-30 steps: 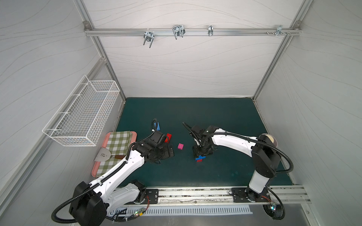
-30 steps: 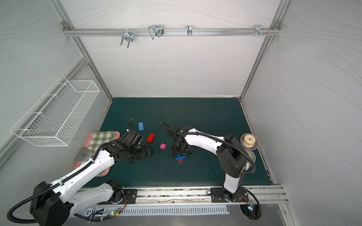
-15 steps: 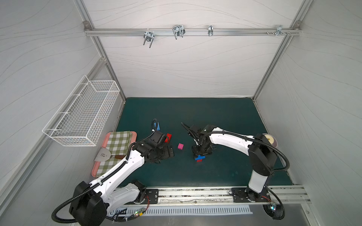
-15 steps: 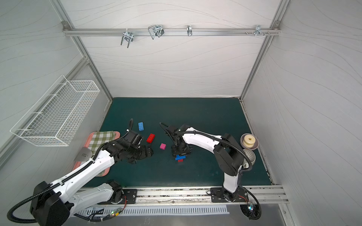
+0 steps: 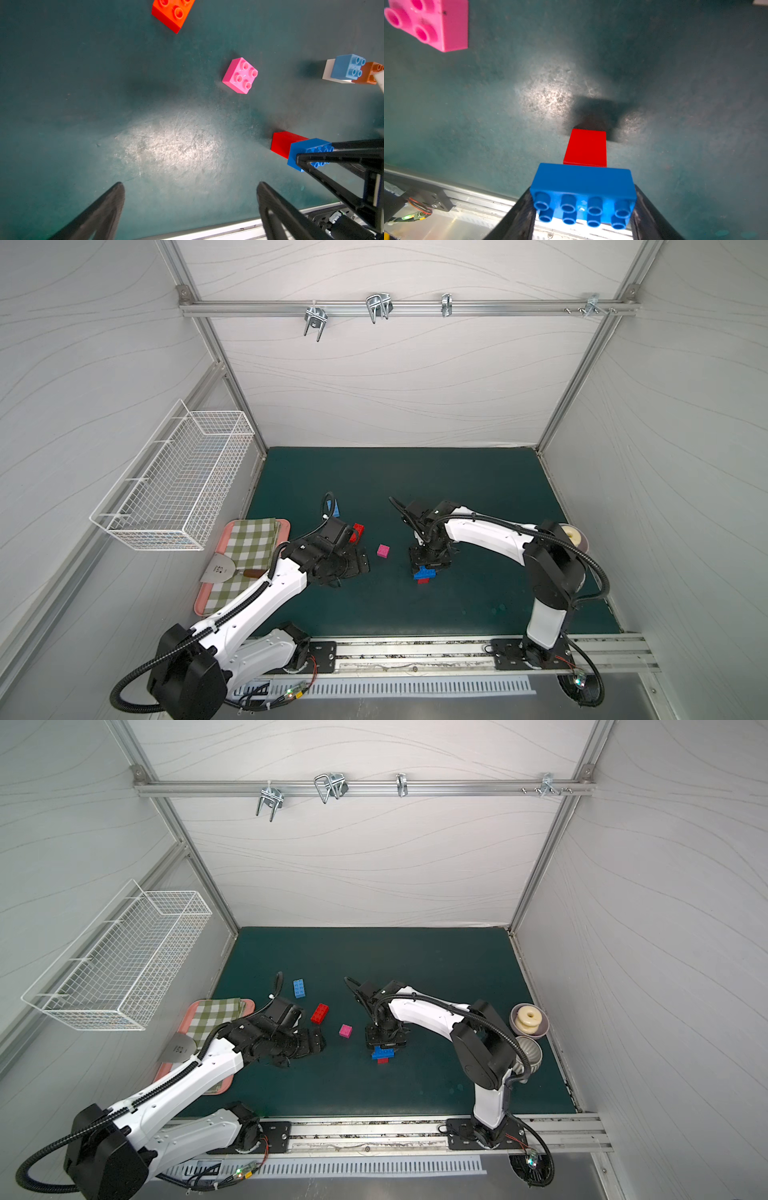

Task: Assemble a carrot with lego
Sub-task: Assemble the lego brick with the lego brick.

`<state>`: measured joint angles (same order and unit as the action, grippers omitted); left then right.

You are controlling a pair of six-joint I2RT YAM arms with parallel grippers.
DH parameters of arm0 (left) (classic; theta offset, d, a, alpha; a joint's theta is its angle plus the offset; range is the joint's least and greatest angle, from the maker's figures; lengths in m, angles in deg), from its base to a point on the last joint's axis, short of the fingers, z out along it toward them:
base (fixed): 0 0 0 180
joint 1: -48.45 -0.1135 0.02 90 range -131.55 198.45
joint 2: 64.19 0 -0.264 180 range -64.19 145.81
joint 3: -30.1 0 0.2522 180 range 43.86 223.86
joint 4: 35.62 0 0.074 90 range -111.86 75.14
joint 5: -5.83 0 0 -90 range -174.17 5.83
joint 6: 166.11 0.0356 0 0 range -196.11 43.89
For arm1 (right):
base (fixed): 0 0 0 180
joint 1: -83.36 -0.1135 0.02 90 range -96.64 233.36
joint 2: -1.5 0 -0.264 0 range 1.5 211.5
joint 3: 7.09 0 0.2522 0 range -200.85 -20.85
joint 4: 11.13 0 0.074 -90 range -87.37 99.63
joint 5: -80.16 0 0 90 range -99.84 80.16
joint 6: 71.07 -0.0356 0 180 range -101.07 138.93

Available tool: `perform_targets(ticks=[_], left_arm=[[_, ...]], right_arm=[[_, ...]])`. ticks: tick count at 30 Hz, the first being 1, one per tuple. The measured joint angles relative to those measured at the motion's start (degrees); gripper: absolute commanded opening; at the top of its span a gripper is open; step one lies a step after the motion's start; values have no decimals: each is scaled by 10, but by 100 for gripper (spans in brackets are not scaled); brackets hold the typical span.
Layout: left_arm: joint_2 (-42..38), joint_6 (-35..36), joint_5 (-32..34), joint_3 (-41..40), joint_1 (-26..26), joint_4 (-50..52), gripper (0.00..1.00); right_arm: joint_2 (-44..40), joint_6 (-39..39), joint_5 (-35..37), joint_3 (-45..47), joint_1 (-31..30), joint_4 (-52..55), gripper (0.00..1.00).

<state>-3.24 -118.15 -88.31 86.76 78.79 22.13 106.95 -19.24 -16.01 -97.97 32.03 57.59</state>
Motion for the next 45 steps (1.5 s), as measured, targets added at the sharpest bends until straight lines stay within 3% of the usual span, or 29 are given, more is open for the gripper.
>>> perform_targets(ticks=[27, 45], left_arm=[[0, 0, -5, 0, -2, 0, 99], [0, -1, 2, 0, -2, 2, 99]], right_arm=[[1, -30, 2, 25, -14, -3, 77], [-2, -61, -37, 30, -13, -48, 78]])
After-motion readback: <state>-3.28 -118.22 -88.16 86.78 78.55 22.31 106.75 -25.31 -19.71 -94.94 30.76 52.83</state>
